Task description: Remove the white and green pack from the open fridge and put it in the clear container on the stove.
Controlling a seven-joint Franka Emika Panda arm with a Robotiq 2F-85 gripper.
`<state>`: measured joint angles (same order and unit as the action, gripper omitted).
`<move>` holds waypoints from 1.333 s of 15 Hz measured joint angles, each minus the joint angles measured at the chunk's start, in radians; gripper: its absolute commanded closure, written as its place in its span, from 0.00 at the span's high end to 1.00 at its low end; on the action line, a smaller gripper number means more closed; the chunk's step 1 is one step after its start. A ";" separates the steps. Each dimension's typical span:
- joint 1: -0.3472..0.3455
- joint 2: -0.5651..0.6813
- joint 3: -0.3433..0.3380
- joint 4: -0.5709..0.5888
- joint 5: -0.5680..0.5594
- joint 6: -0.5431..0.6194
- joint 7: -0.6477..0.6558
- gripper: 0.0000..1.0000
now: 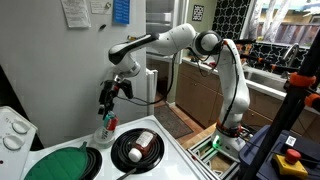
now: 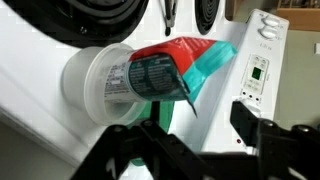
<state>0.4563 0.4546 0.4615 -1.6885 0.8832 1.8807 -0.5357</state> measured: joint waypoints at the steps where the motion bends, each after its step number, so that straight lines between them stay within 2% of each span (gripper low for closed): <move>1: 0.000 -0.001 0.000 0.001 0.000 0.000 0.002 1.00; 3: 0.001 -0.011 0.001 0.006 -0.002 0.000 0.023 1.00; 6: 0.004 -0.062 -0.001 0.016 -0.054 -0.003 0.120 1.00; 9: 0.006 -0.148 -0.002 0.027 -0.166 -0.049 0.261 1.00; 14: 0.015 -0.282 -0.001 0.067 -0.363 -0.201 0.484 1.00; 20: 0.033 -0.378 0.002 0.140 -0.616 -0.364 0.666 1.00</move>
<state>0.4897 0.0765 0.4634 -1.5488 0.2675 1.5167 0.1307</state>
